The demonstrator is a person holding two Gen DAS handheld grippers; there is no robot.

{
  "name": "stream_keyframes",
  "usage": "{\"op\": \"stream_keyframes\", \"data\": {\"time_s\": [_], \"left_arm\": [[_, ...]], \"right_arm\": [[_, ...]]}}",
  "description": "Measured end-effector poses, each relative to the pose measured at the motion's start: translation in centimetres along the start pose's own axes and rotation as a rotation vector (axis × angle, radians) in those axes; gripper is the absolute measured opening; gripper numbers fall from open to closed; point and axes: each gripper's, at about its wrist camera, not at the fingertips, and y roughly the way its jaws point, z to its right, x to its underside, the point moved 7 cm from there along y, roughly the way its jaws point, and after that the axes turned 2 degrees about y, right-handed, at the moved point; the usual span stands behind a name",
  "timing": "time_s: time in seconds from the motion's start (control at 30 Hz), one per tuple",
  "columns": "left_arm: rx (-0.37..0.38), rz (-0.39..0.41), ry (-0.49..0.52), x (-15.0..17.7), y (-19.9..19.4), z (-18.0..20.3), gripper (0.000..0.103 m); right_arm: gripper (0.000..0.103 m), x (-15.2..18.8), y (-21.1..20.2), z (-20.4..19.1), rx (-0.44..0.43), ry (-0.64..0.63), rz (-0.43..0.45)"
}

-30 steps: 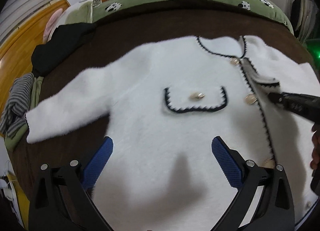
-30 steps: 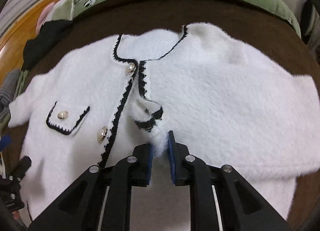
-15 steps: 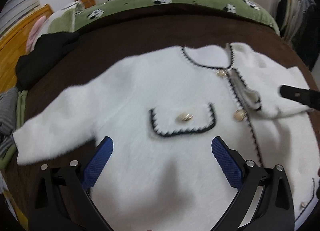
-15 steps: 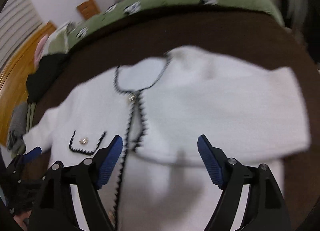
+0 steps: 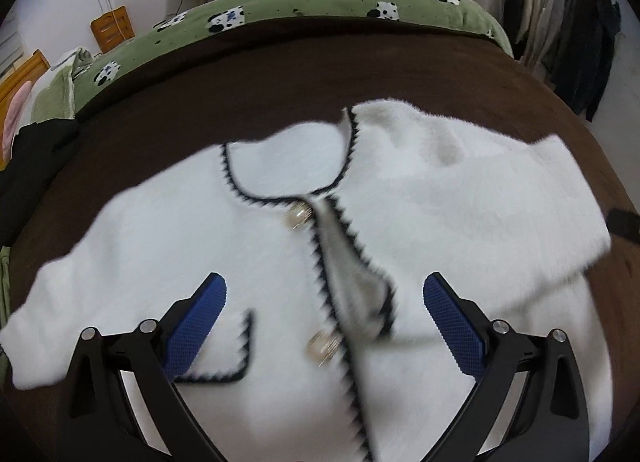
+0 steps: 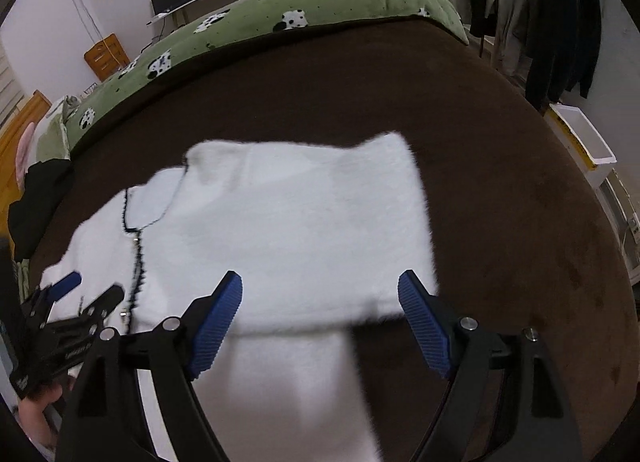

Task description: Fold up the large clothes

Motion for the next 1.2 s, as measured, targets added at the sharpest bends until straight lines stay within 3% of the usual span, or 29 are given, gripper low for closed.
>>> {"op": "stream_keyframes", "data": {"time_s": [0.2, 0.33, 0.67, 0.73, 0.93, 1.07, 1.2], "left_arm": [[-0.067, -0.032, -0.067, -0.3, 3.7, 0.7, 0.097], [-0.056, -0.059, -0.138, 1.2, 5.6, 0.1, 0.098], [-0.022, -0.062, -0.205, 1.7, 5.9, -0.3, 0.097], [-0.043, -0.054, -0.224, 1.4, 4.8, -1.2, 0.097], [-0.099, -0.014, -0.368, 2.3, -0.4, -8.6, 0.097], [-0.157, 0.001, -0.454, 5.1, -3.7, -15.3, 0.097], [-0.264, -0.027, -0.499, 8.8, -6.4, -23.0, 0.097]], "right_arm": [[0.08, -1.2, 2.9, 0.7, 0.003, -0.062, -0.012], [0.08, -1.5, 4.6, 0.2, 0.012, -0.135, -0.012], [0.086, -1.8, 6.3, -1.8, 0.01, -0.221, -0.015], [0.086, -2.1, 5.8, -2.4, 0.0, -0.225, -0.014], [0.089, -2.9, 3.7, -6.7, -0.046, -0.279, -0.001], [0.089, -2.3, 3.0, -12.1, -0.09, -0.347, 0.007], [0.089, -0.9, 2.9, -18.3, -0.138, -0.399, 0.008]]}}
